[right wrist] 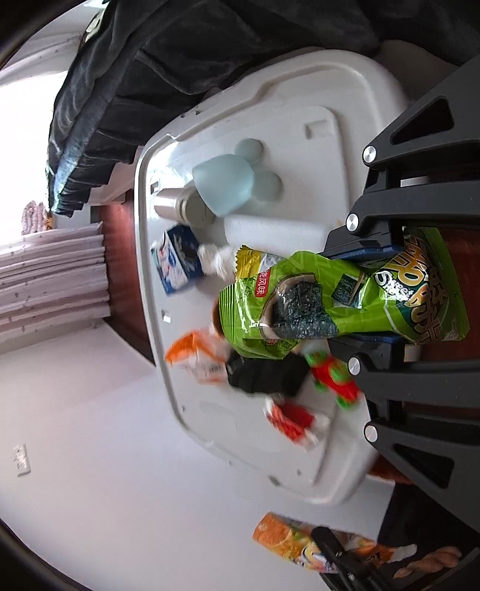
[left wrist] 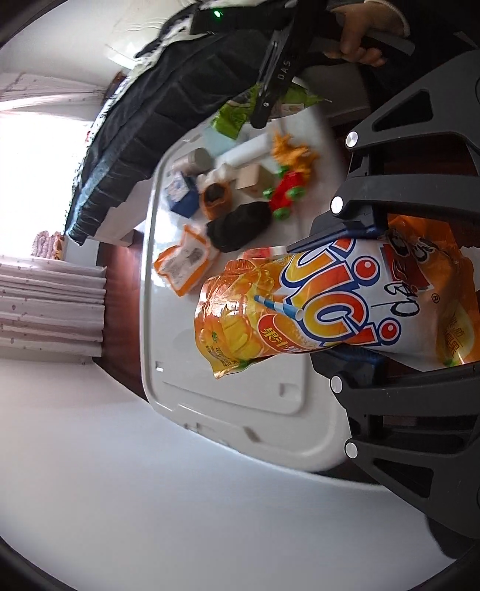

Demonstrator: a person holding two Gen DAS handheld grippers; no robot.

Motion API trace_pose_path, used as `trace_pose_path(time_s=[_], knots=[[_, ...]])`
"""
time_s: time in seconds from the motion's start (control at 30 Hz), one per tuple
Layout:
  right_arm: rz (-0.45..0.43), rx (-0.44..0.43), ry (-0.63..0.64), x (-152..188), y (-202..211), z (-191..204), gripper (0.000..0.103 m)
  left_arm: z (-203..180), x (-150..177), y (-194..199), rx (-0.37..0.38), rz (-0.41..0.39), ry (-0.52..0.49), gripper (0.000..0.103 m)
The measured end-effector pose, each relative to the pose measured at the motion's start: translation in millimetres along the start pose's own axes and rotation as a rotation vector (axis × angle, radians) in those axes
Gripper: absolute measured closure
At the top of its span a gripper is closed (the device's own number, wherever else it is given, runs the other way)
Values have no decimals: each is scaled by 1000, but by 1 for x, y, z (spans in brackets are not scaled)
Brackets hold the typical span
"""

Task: Collect trash
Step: 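Grasp the orange juice pouch with the left tool while the right tool carries the green bag to the bin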

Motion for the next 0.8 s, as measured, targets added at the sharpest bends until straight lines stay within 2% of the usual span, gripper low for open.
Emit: trace_pose_path(time_s=[0.13,0.2,0.3,0.43,0.53,0.63,0.8], knots=[[11,-24,9,44,23,20,75,-14,32,6,-41,54,-35,62],[42,-42,-11,69,31,26,75,-20,53,4,-39,87,-18,62],[90,-69,-23,106,41,34,74,-29,93,-14,-26,176,7,62],[161,-1,61,146,27,42,74,-38,134,-40,11,316,8,62],[227,29,77,164,7,39,73,-39,154,-61,0,392,-17,62],[285,71,70,172,-12,28,73,-37,163,-71,8,429,-3,62],[304,83,62,171,-20,23,71,-32,165,-77,9,439,15,61]])
Point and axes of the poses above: each gripper's, at about its wrist camera, not at the fingertips, and y roughly against the way its jaws point, z to its left, x to its underside, the point moved 7 cm from there along -y, roughly the way its jaws point, and after that the axes turned 9 degrees about -y, right-handed, at the moved point
